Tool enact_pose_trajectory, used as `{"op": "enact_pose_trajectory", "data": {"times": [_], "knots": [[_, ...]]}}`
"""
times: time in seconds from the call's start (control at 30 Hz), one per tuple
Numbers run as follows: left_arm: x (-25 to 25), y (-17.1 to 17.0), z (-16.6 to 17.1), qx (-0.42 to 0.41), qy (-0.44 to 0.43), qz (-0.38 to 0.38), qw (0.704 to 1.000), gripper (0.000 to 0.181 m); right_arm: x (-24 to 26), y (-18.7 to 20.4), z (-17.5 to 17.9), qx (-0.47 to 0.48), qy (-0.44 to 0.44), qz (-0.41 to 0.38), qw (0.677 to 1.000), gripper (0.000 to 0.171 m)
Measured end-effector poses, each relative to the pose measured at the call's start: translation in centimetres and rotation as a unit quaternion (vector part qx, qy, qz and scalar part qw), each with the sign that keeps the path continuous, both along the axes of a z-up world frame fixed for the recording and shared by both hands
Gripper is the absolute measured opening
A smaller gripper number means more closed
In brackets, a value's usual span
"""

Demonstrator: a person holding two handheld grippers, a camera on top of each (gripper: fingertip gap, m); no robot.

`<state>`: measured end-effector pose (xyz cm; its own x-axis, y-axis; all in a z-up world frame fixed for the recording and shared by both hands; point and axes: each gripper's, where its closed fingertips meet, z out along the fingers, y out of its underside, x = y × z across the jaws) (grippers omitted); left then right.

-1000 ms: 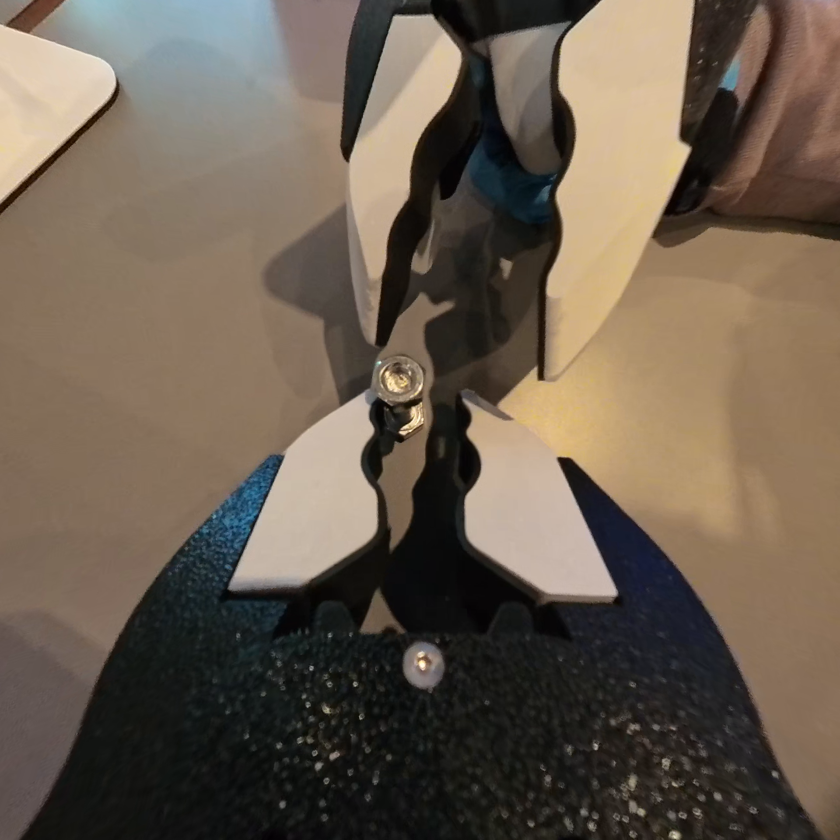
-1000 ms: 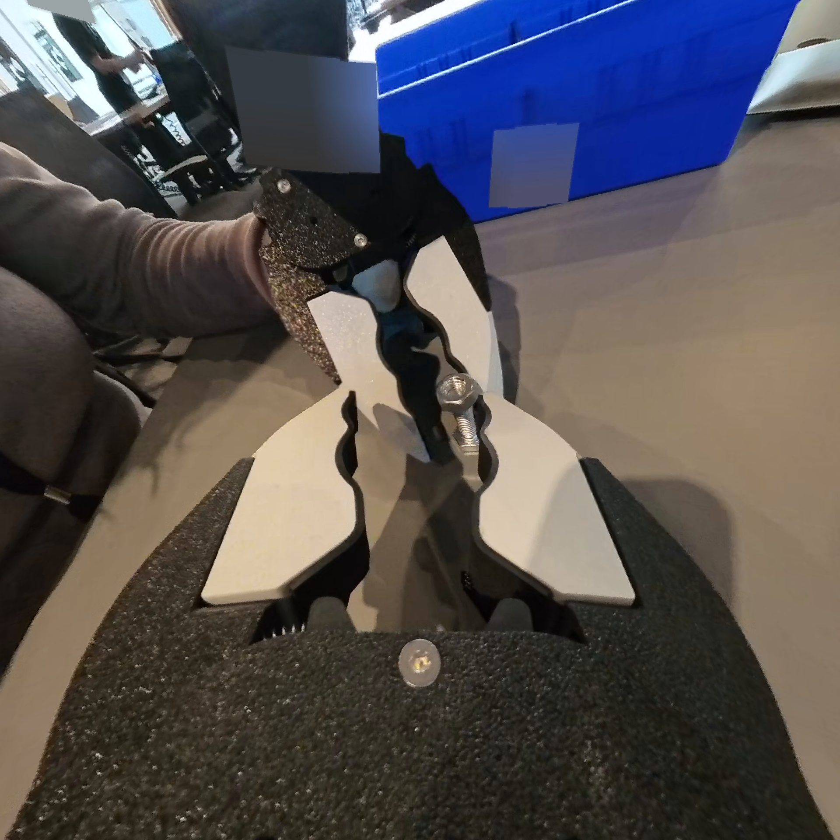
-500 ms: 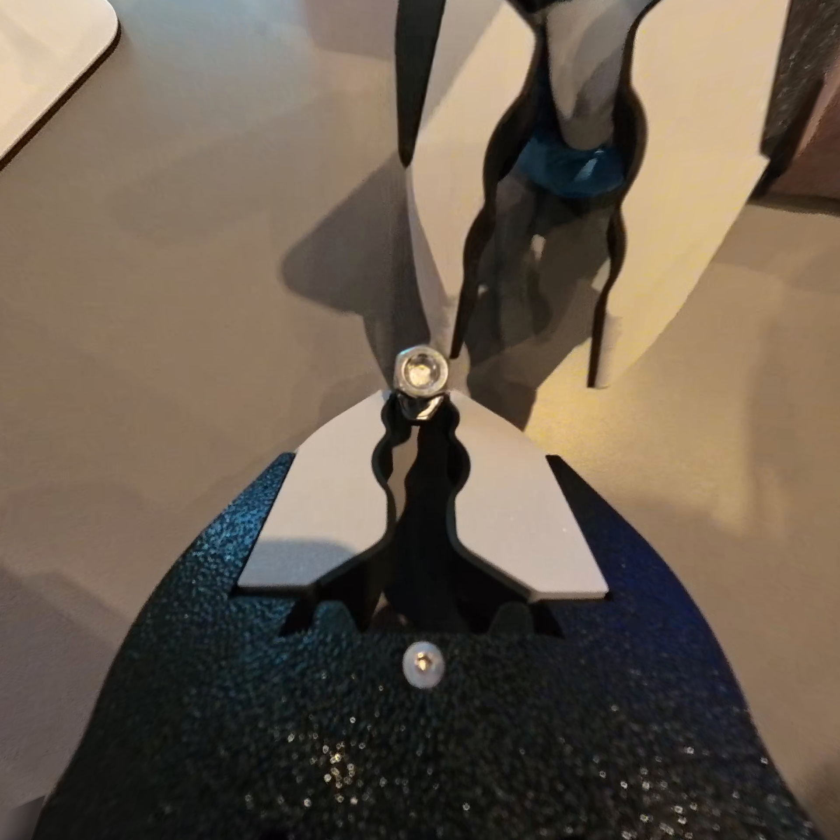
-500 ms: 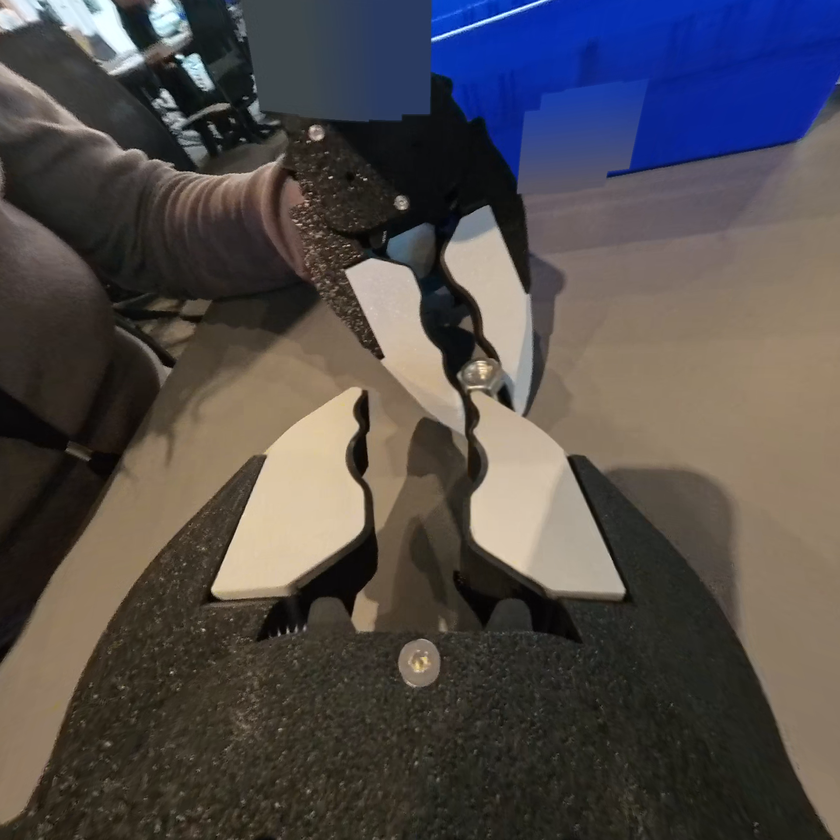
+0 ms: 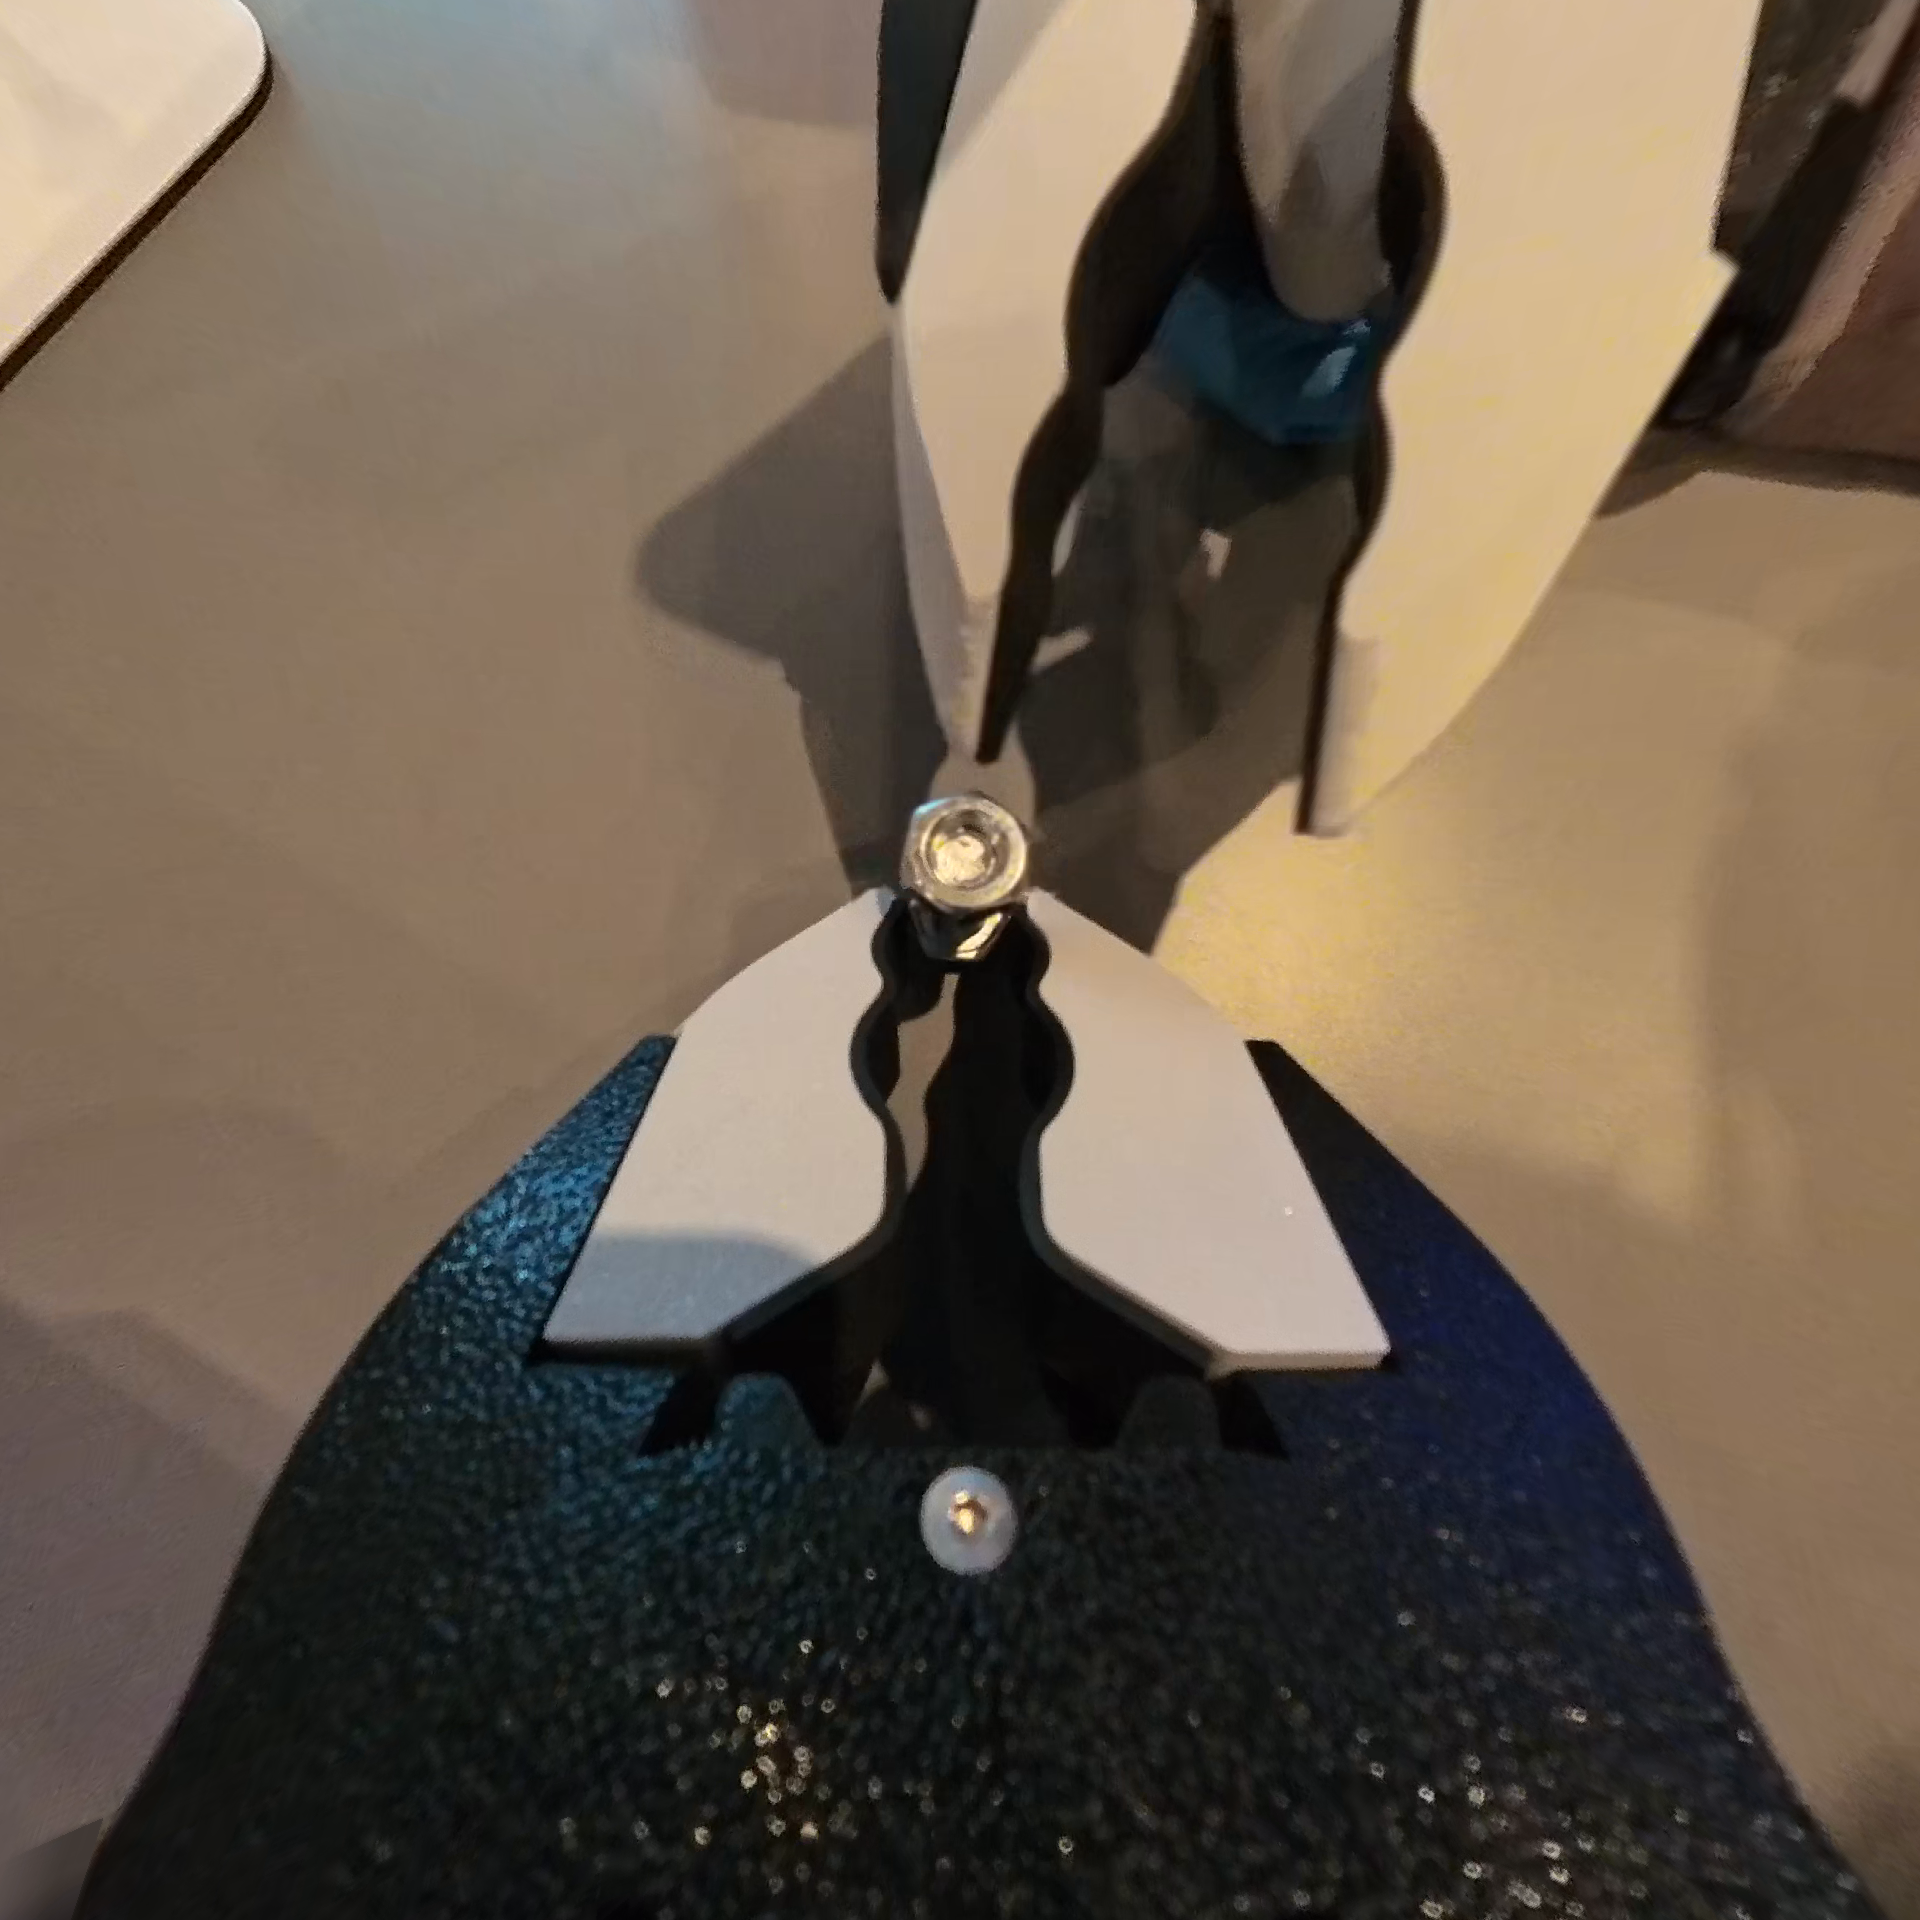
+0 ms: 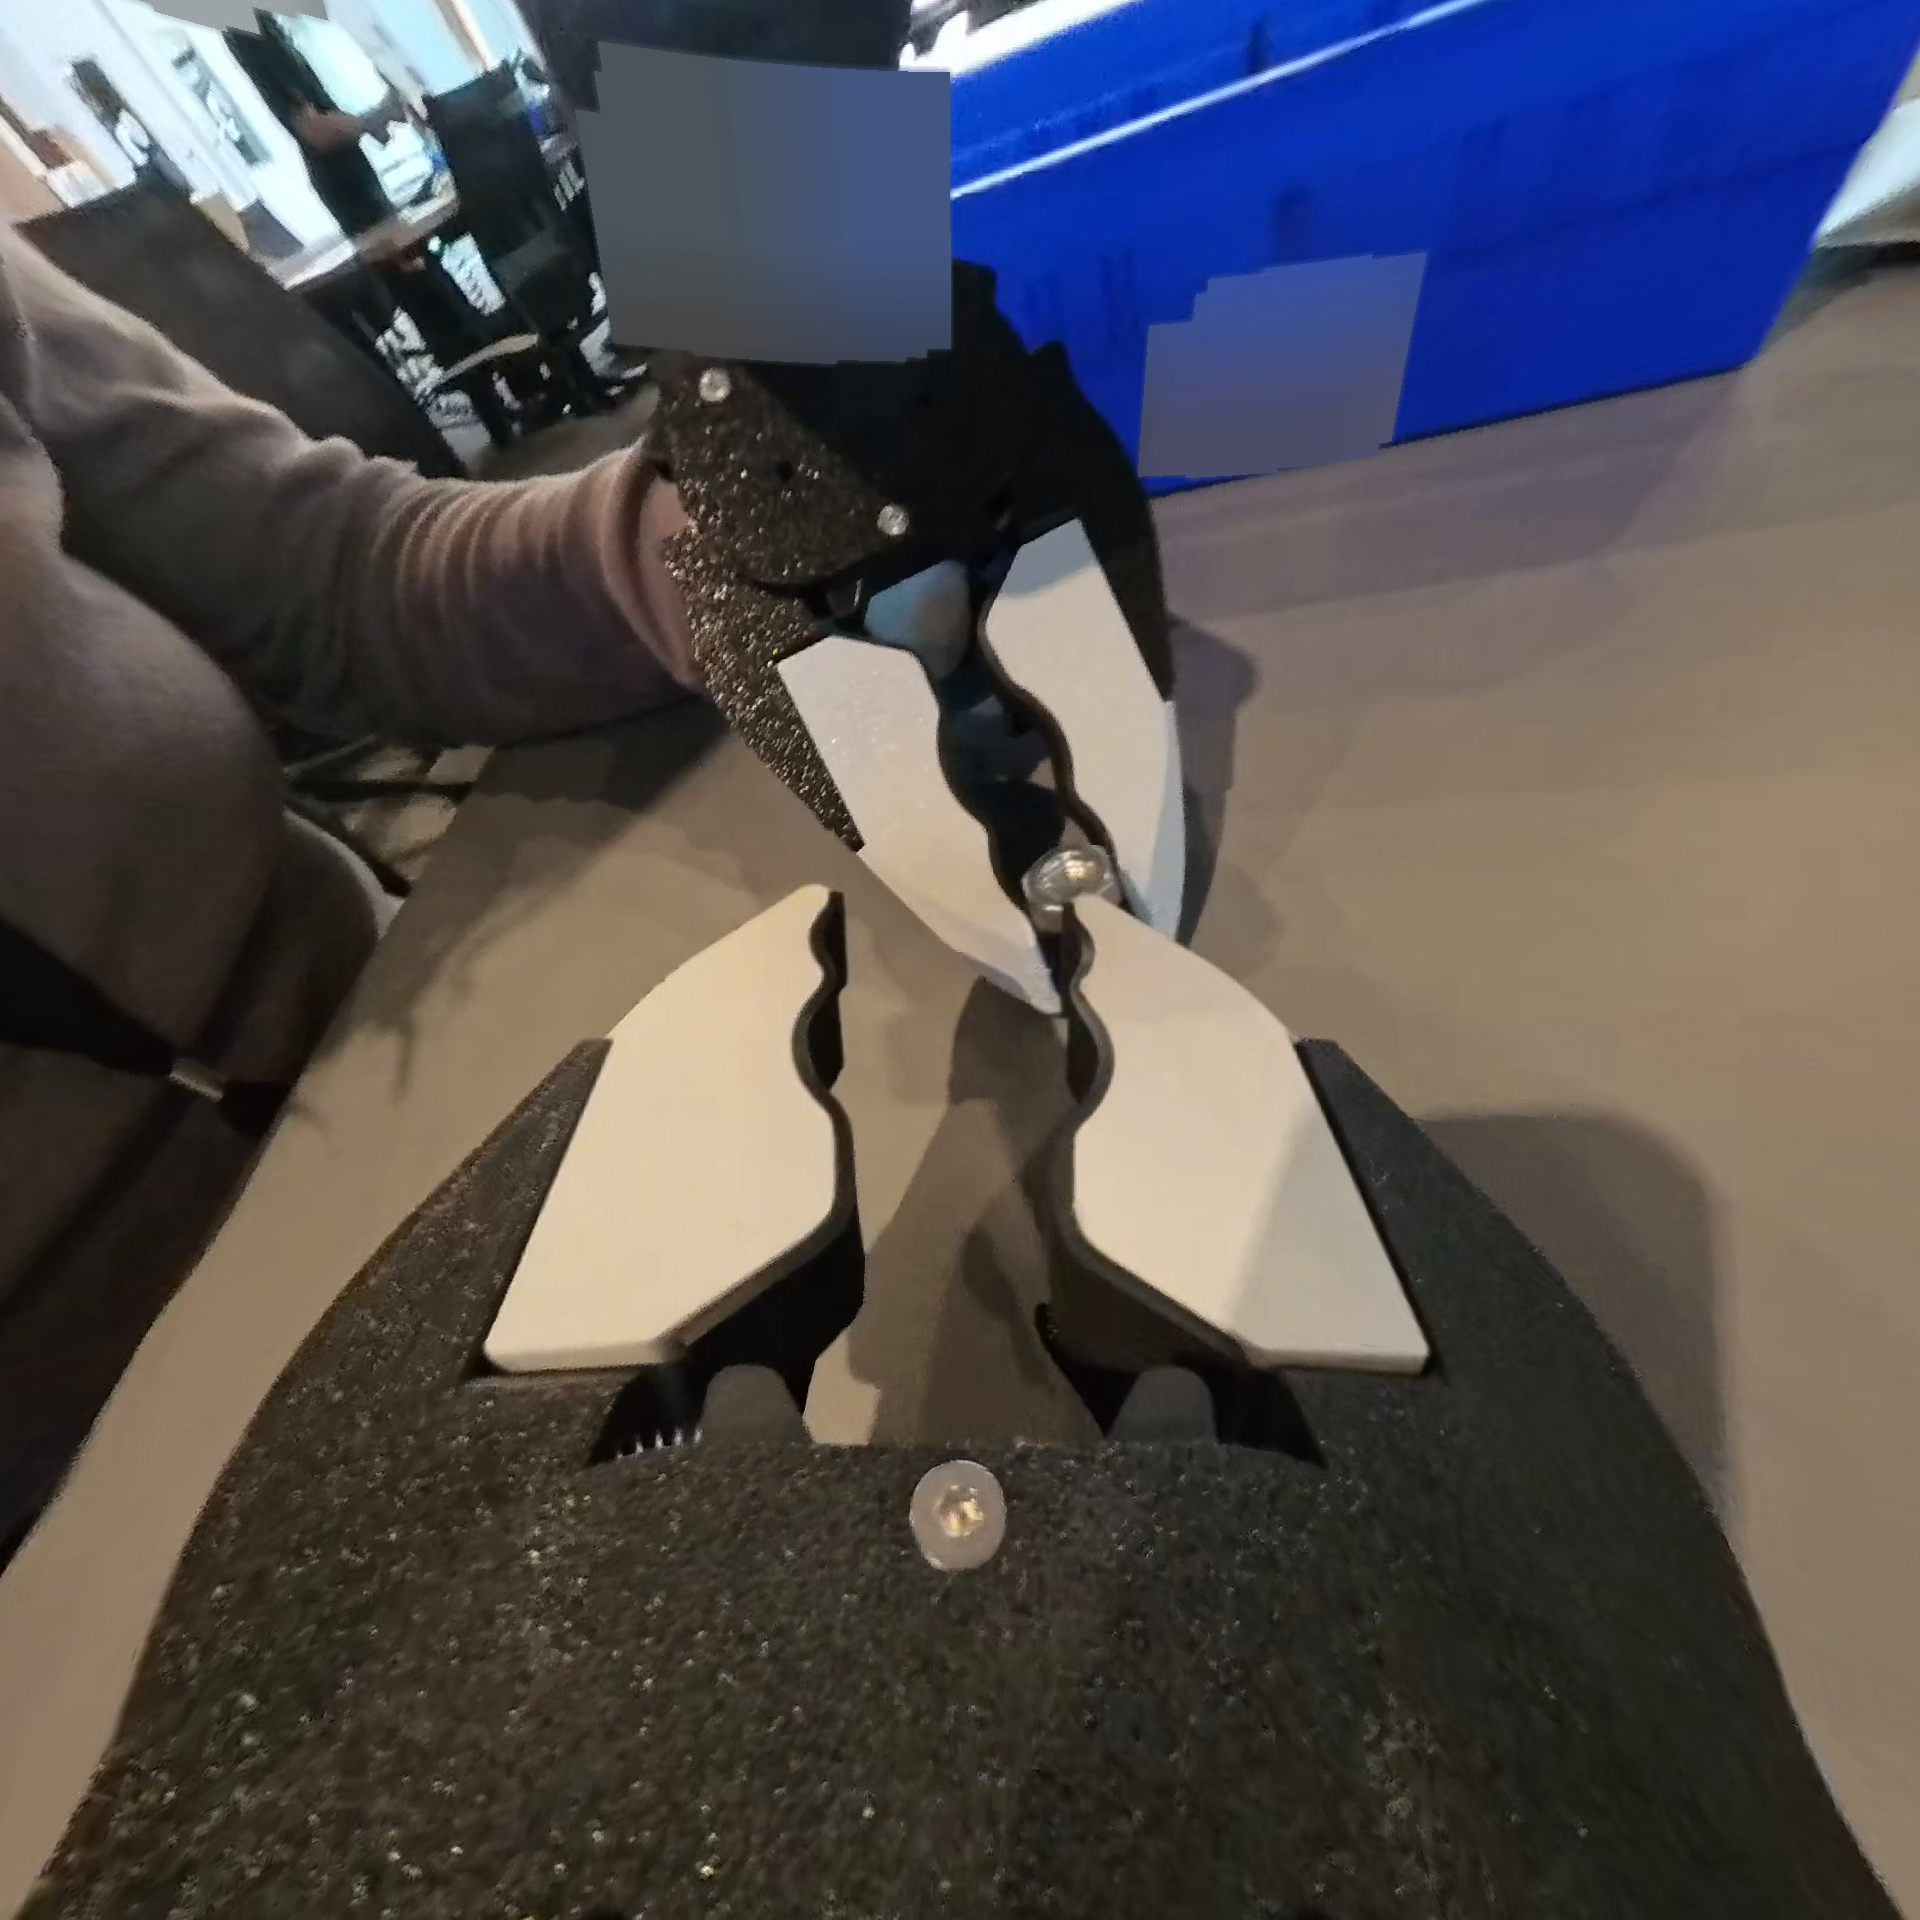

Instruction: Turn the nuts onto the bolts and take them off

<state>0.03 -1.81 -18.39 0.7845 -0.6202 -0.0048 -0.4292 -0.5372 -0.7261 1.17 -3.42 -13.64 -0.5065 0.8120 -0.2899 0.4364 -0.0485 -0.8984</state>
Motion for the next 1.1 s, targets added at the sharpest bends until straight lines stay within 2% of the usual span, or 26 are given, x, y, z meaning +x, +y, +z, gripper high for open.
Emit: {"op": "enact_pose_trajectory", "data": {"times": [0.03,0.07,0.17,0.27,0.4,0.5,0.57,0.63,0.67,0.83,0.9,0.97,1.0,1.1], "knots": [[0.0,0.0,0.0,0.0,0.0,0.0,1.0,0.018,-0.3,0.4,0.0,0.002,0.003,-0.015,1.0,0.039],[0.0,0.0,0.0,0.0,0.0,-0.001,1.0,0.018,-0.6,0.8,-0.1,0.007,-0.001,-0.034,0.999,0.039],[0.0,0.0,0.0,0.0,0.0,-0.002,1.0,0.018,-0.6,0.4,-0.5,0.02,-0.012,-0.024,0.999,0.042],[0.0,0.0,0.0,0.001,-0.001,-0.003,1.0,0.018,0.4,-1.1,-0.5,0.004,-0.018,0.035,0.999,0.027],[0.0,0.0,0.0,-0.001,0.0,-0.003,1.0,0.018,-0.4,0.2,-0.1,0.004,-0.003,-0.014,1.0,0.035],[0.0,0.0,0.0,-0.001,0.001,-0.003,1.0,0.018,-0.9,0.7,-0.2,0.036,0.01,-0.044,0.998,0.034],[0.0,0.0,0.0,0.001,-0.001,-0.003,1.0,0.018,-0.7,0.1,-0.6,0.052,0.002,-0.028,0.998,0.037],[0.1,0.0,0.0,0.0,0.0,-0.003,1.0,0.018,0.2,-1.1,-0.2,0.019,-0.001,0.021,1.0,0.027],[0.1,0.0,0.0,-0.001,0.001,-0.003,1.0,0.018,0.3,-1.1,-0.1,0.003,-0.003,0.027,1.0,0.032],[0.1,0.0,0.0,-0.001,0.001,-0.003,1.0,0.018,-1.0,1.1,0.0,0.013,0.006,-0.059,0.998,0.04],[0.0,0.0,0.0,-0.001,0.001,-0.003,1.0,0.018,-1.0,0.7,-0.5,0.033,-0.004,-0.048,0.998,0.042],[0.1,0.0,0.1,0.003,-0.004,-0.004,1.0,0.018,-0.3,-0.5,-0.6,0.031,-0.009,-0.002,0.999,0.034],[0.1,-0.1,0.0,0.001,-0.001,-0.004,1.0,0.018,0.2,-1.2,-0.3,0.011,-0.007,0.026,1.0,0.021],[0.1,0.0,0.0,0.0,0.0,-0.004,1.0,0.018,-0.1,-0.3,0.2,-0.009,0.003,-0.001,1.0,0.033]]}}
